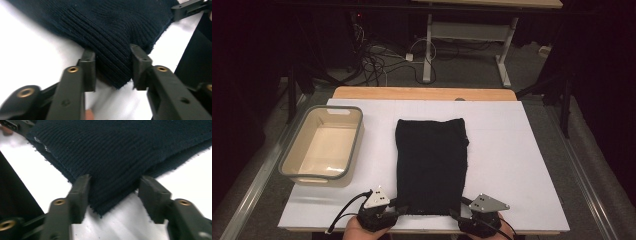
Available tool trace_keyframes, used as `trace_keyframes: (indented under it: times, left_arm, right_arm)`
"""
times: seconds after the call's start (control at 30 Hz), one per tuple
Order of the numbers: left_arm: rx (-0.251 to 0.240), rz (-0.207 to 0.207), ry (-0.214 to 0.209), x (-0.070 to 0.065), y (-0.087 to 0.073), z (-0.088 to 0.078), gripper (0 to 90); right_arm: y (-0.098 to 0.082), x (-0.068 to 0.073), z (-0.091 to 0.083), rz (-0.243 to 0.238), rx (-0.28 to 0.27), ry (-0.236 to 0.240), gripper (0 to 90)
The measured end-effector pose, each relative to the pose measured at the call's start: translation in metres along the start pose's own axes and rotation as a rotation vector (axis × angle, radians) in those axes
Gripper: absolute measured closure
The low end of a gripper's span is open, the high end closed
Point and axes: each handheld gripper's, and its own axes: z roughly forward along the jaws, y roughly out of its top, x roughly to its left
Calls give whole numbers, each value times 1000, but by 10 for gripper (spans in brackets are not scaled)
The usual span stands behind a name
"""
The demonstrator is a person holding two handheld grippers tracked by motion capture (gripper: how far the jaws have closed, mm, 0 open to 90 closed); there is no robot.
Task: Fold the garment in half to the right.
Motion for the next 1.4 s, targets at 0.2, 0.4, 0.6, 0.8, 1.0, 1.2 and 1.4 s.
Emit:
trace_keyframes:
  times: [0.2, 0.4, 0.6, 0.8, 1.0, 1.2, 1.4]
  left_arm:
    - [-22, 19, 21, 2, 1, -6, 679]
    - [-55, -6, 77, 14, -6, -30, 679]
    - [-41, -37, 120, 36, -24, -53, 675]
    - [-79, -25, 129, 36, -26, -53, 550]
    - [-166, 16, 140, 34, -18, -56, 392]
    - [-186, 52, 138, 37, -9, -48, 286]
    - [-182, 52, 148, 45, -3, -36, 161]
  right_arm:
    - [1, 2, 0, -23, -3, 57, 803]
    - [14, 16, 4, -87, -38, 111, 811]
    - [27, 48, 21, -173, -56, 203, 808]
    - [27, 50, 31, -177, -20, 249, 708]
    - [25, 45, 17, -144, -63, 248, 518]
    - [21, 30, -2, -95, -131, 233, 460]
    - [12, 0, -18, -17, -177, 161, 383]
